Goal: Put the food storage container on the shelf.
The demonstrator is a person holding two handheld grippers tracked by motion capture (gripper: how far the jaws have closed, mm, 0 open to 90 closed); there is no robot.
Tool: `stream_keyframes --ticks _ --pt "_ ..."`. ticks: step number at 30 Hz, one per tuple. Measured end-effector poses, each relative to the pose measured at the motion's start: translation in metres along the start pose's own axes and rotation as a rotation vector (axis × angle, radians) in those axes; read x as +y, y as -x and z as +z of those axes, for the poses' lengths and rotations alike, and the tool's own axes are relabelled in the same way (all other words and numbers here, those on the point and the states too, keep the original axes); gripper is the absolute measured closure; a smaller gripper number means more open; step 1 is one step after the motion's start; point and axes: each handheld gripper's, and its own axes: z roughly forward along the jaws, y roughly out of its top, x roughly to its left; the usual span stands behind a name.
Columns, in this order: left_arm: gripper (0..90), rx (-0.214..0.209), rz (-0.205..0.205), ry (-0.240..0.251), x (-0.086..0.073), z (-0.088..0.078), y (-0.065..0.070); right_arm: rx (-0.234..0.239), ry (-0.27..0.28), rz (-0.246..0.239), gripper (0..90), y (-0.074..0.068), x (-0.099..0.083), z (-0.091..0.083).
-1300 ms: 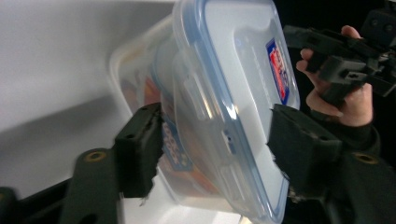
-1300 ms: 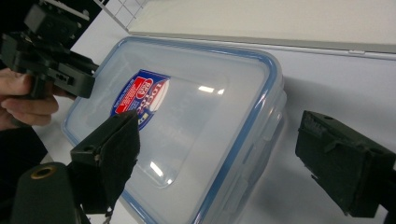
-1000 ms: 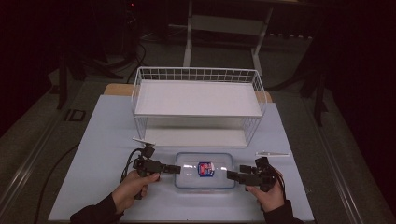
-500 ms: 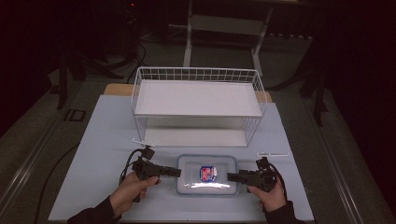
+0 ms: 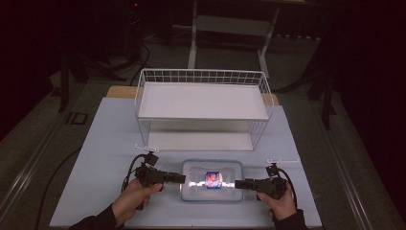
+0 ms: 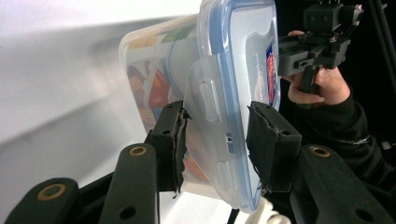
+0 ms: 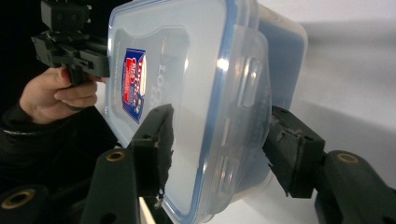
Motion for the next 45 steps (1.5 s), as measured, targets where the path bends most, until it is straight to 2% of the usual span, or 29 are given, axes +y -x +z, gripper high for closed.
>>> stream_keyframes --ticks 4,11,16,24,35,38,42,45 --pt "57.4 0.015 0.009 0.005 -0.003 -0.001 0.004 0.017 0.009 0.022 48.0 0.001 -0.002 -0.003" --pt "57.6 0.040 0.015 0.014 -0.006 -0.001 0.012 -0.008 0.010 0.014 48.5 -0.006 -0.006 -0.005" --pt "57.5 0.052 0.027 0.044 -0.005 -0.007 0.016 -0.023 0.030 -0.007 48.5 -0.015 -0.004 -0.005" --pt "57.4 0.067 0.062 0.086 0.009 -0.021 0.022 -0.022 0.054 -0.046 48.5 -0.026 0.015 -0.006" --pt "57.4 0.087 0.084 0.134 0.028 -0.030 0.022 -0.019 0.074 -0.075 48.5 -0.029 0.043 -0.002" --pt "57.2 0.101 0.091 0.157 0.035 -0.031 0.022 -0.023 0.086 -0.089 48.6 -0.029 0.055 -0.002" --pt "57.1 0.096 0.119 0.184 0.043 -0.030 0.017 -0.030 0.101 -0.109 48.6 -0.029 0.068 -0.002" --pt "57.1 0.100 0.105 0.192 0.046 -0.027 0.010 -0.031 0.108 -0.109 48.7 -0.024 0.074 0.001"
